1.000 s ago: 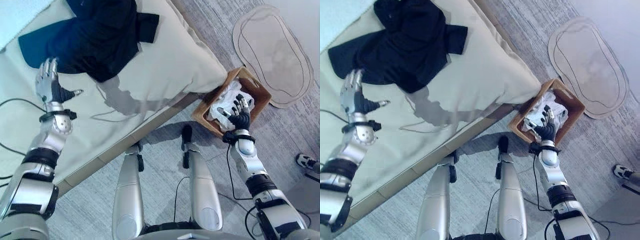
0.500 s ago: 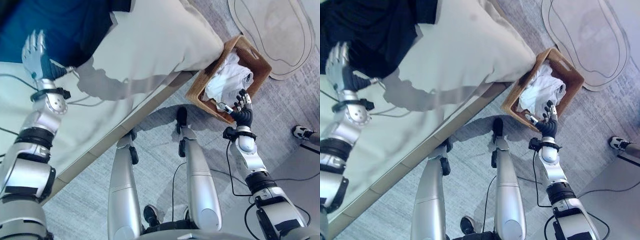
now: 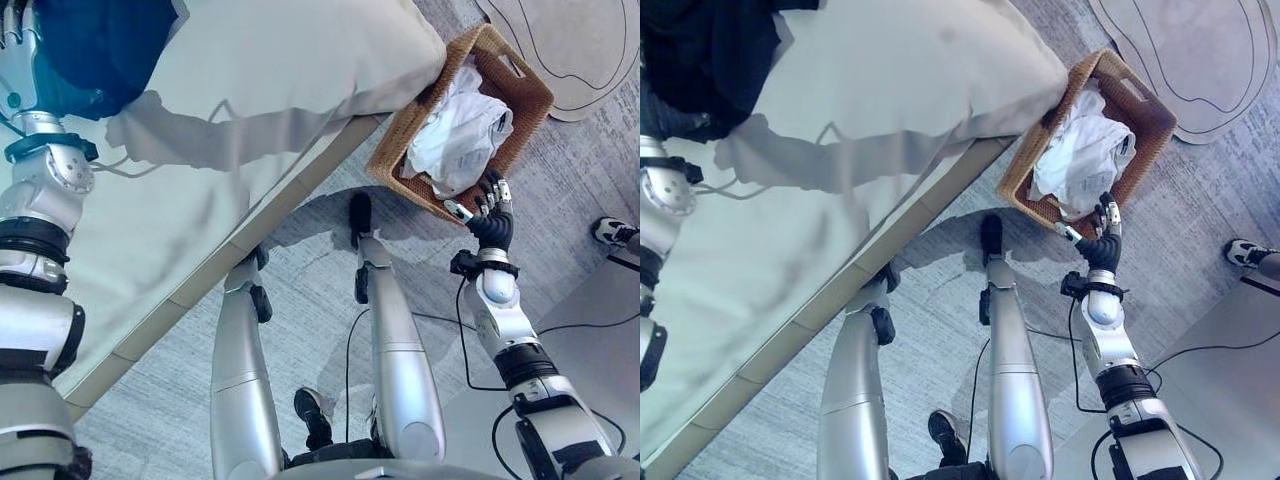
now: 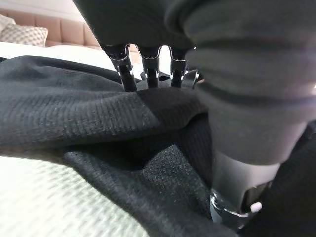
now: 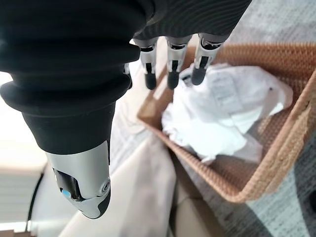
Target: Pick up clothes into the bucket
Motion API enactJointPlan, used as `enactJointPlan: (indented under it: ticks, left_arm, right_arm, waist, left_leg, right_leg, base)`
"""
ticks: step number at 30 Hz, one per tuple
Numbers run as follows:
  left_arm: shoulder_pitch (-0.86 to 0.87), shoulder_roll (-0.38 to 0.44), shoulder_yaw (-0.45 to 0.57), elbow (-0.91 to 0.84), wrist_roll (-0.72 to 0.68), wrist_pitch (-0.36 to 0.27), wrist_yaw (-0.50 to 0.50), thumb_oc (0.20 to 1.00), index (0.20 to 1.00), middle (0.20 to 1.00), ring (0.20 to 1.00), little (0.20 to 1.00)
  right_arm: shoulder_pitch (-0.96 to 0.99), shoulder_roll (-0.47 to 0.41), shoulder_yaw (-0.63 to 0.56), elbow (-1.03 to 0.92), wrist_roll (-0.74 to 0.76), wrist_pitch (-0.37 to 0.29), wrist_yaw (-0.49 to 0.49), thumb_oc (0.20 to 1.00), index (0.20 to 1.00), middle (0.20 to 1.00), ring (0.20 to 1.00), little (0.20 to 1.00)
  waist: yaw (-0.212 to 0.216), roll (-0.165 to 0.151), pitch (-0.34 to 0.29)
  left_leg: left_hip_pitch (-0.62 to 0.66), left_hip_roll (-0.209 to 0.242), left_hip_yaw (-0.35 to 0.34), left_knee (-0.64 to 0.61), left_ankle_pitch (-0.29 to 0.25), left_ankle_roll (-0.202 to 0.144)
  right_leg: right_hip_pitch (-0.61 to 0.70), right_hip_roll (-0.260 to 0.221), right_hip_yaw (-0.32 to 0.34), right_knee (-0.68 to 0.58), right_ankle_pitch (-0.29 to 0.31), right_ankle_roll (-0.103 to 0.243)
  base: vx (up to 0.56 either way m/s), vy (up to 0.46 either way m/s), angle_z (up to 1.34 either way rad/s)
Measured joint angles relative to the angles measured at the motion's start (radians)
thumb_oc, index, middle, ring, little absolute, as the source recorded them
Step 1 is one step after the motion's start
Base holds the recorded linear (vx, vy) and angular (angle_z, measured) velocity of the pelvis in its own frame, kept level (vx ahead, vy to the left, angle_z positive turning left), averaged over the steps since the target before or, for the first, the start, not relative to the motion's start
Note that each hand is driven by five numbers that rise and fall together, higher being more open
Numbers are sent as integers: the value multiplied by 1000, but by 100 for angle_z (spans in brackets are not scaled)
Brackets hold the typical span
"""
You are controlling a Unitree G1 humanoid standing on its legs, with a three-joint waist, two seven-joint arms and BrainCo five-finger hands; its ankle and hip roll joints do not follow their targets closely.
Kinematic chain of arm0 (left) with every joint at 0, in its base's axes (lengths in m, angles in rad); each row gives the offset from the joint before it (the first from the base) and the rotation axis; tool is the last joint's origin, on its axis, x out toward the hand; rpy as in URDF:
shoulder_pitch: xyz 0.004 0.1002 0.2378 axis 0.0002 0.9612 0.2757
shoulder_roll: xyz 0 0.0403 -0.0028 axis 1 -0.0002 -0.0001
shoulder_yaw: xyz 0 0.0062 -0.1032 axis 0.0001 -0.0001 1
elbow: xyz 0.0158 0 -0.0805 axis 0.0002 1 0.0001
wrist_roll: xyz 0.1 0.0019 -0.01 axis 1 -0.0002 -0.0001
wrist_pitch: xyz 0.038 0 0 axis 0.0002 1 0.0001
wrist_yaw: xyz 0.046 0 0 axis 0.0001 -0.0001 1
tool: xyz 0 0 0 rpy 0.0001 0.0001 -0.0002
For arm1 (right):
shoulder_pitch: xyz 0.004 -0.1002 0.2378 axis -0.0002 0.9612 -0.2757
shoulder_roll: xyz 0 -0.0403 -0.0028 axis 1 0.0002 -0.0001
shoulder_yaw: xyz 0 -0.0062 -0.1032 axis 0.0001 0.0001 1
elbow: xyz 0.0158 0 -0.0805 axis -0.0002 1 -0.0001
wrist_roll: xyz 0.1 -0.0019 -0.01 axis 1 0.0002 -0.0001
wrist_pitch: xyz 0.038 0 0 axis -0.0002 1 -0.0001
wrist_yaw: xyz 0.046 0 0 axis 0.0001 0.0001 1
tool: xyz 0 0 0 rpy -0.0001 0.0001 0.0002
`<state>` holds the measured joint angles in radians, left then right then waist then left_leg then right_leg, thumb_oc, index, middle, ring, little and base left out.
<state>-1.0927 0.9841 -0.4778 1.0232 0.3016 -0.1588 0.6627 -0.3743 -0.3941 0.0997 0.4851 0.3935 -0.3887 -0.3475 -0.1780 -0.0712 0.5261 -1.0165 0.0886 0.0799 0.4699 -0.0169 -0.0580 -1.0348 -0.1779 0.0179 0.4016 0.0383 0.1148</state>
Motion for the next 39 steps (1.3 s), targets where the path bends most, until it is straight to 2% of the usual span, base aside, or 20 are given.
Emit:
enactJointPlan:
  ticks: [1, 2, 3, 9, 15, 19, 22, 23, 24, 26, 29, 31, 36, 38, 39]
  left_arm:
    - [-4, 3, -5, 0, 0, 0, -2, 1000, 1000, 1000, 1000, 1000]
    - [-16, 7, -17, 3, 0, 0, -12, 398, 398, 398, 398, 398]
    - [-26, 7, -24, 10, 0, 0, -25, 200, 200, 200, 200, 200]
    - [-150, 14, -58, 74, 0, 17, -109, 200, 200, 200, 200, 200]
    - [-150, 15, -51, 86, 0, 17, -132, 200, 200, 200, 200, 200]
    - [-101, 3, -51, 76, 0, 15, -156, 200, 200, 200, 200, 200]
    - [-4, -38, -2, 15, 0, 16, -172, 200, 200, 200, 200, 200]
    - [24, -49, 0, 9, -1, 11, -172, 200, 200, 200, 200, 200]
    - [66, -78, 45, 7, -5, -2, -176, 200, 200, 200, 200, 200]
    - [115, -95, 73, -11, -17, -5, -183, 200, 200, 200, 200, 200]
    - [252, -110, 156, -150, -23, -31, -190, 200, 200, 200, 200, 200]
    - [311, -124, 167, -169, -23, -35, -196, 200, 200, 200, 200, 200]
    - [544, -156, 312, -380, -50, -52, -220, 200, 200, 200, 200, 200]
    - [614, -179, 316, -433, -48, -72, -225, 200, 200, 200, 200, 200]
    - [646, -182, 326, -481, -39, -68, -232, 200, 200, 200, 200, 200]
  right_arm:
    - [7, 0, -7, -2, 0, 0, 2, 1000, 1000, 1000, 1000, 1000]
    - [19, -1, -14, -2, 0, 0, 2, 1000, 1000, 1000, 1000, 1000]
    - [28, -3, -14, -4, 0, 0, 4, 1000, 1000, 1000, 1000, 1000]
    - [34, -2, -14, -4, 2, 1, 36, 1000, 1000, 1000, 1000, 1000]
    - [34, -3, -14, -3, 2, 1, 55, 1000, 1000, 1000, 1000, 1000]
    - [34, -1, -12, 7, 2, 1, 58, 1000, 1000, 1000, 1000, 1000]
    - [35, -6, -11, 16, 2, 3, 61, 1000, 1000, 1000, 1000, 1000]
    - [43, -6, -11, 18, 2, 3, 62, 1000, 1000, 1000, 1000, 1000]
    - [47, -5, -10, 31, 2, 3, 62, 1000, 1000, 1000, 1000, 1000]
    - [51, -6, -13, 37, 1, 4, 63, 1000, 1000, 1000, 1000, 1000]
    - [73, -7, -18, 46, -3, 23, 63, 1000, 1000, 1000, 1000, 1000]
    - [92, -4, -15, 46, -13, 32, 68, 1000, 1000, 1000, 1000, 1000]
    - [127, -9, -27, 36, -71, 63, 81, 1000, 1000, 1000, 1000, 1000]
    - [153, -14, -35, 32, -96, 63, 83, 1000, 1000, 1000, 1000, 1000]
    - [150, -20, -40, 32, -121, 65, 88, 1000, 1000, 1000, 1000, 1000]
  waist:
    - [0, 0, 0]
    - [0, 0, 0]
    - [-2, 0, 0]
    - [-1, 0, -1]
    - [-2, 0, -2]
    - [-2, 0, -3]
    - [-1, 0, -10]
    - [0, 1, -36]
    - [3, 0, -63]
    - [3, 1, -66]
    - [14, 3, -71]
    - [37, 4, -72]
    - [87, 13, -75]
    - [90, 28, -105]
    - [120, 41, -119]
  left_leg:
    - [-3, 0, 0, 1, 0, 0]
    - [-12, -1, -2, 5, 0, 0]
    - [-21, -2, -2, 10, 1, -1]
    - [-29, -7, -3, 15, 0, 1]
    - [-20, -7, -4, 14, 5, -1]
    - [45, -14, -3, -4, 17, 14]
    - [130, -23, -6, -46, 15, 13]
    - [131, -24, -6, -49, 14, 14]
    - [146, -27, -6, -63, 11, 9]
    - [182, -32, -14, -71, 10, 9]
    - [263, -43, -23, -117, 9, 7]
    - [341, -46, -25, -150, 10, 5]
    - [547, -54, -45, -243, 29, 8]
    - [604, -59, -70, -274, 30, 8]
    - [624, -60, -83, -287, 30, 7]
  right_leg:
    - [-2, 0, 0, -1, 0, 0]
    - [-9, 0, 0, -2, 2, 0]
    - [-17, 0, 0, 3, 3, -1]
    - [-23, -1, 0, 5, 5, -1]
    - [-13, 1, -1, 7, 17, -8]
    - [48, -6, -4, 2, 27, -4]
    - [126, -20, -12, -15, 13, -10]
    - [126, -22, -12, -21, 7, -4]
    - [143, -23, -13, -32, 3, 1]
    - [188, -30, -26, -49, 2, 3]
    - [277, -37, -38, -95, 5, 6]
    - [359, -40, -51, -129, 9, 6]
    - [585, -43, -103, -221, 13, 13]
    - [653, -46, -128, -245, 3, 15]
    - [685, -52, -146, -252, -6, 19]
  base:
    - [0, 0, 0]
    - [0, 0, 0]
    - [0, 0, 0]
    - [0, 0, 0]
    - [0, 0, 0]
    - [-45, -13, 3]
    - [-20, -31, 11]
    - [27, -28, 9]
    - [42, -28, 6]
    - [43, -34, 9]
    - [56, -37, 9]
    - [81, -66, 7]
    - [103, -72, 17]
    - [84, -85, 37]
    - [76, -87, 26]
